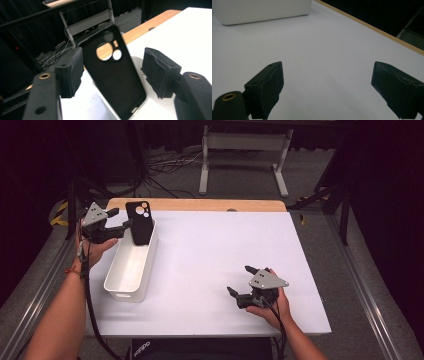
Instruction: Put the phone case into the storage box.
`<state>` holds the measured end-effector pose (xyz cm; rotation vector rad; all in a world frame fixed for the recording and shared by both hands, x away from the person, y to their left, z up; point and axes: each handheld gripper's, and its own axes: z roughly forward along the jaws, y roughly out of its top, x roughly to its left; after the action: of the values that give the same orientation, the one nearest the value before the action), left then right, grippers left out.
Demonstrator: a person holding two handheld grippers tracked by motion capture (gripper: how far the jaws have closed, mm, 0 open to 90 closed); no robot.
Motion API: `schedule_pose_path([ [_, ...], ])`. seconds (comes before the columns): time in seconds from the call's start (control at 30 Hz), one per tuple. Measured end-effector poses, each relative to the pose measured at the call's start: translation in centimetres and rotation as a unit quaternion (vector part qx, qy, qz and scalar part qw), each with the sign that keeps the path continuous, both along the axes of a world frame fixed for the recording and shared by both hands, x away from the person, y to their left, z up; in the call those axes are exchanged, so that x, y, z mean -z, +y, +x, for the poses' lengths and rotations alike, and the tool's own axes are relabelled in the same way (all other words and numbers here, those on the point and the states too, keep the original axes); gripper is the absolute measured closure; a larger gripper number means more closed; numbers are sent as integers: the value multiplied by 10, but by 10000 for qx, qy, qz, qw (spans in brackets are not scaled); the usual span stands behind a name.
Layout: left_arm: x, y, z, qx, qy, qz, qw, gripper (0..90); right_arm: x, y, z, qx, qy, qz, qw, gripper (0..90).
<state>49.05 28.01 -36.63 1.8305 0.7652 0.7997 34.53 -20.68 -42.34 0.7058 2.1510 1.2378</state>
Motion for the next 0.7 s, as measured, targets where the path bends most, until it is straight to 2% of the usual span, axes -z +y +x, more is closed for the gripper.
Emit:
schedule_pose_path([
  [0.1, -3, -2, -5, 26, -9, 27, 10000, 291, -1, 0, 0, 5, -24, 15, 10000, 114],
  [0.17, -7, -4, -10, 29, -31, 123, 9999, 250, -1, -2, 1, 5, -19, 38, 10000, 113],
  [0.7, -18, -12, -41, 262, -181, 42, 9995, 106, -3, -4, 0, 25, -133, 85, 9999, 111],
])
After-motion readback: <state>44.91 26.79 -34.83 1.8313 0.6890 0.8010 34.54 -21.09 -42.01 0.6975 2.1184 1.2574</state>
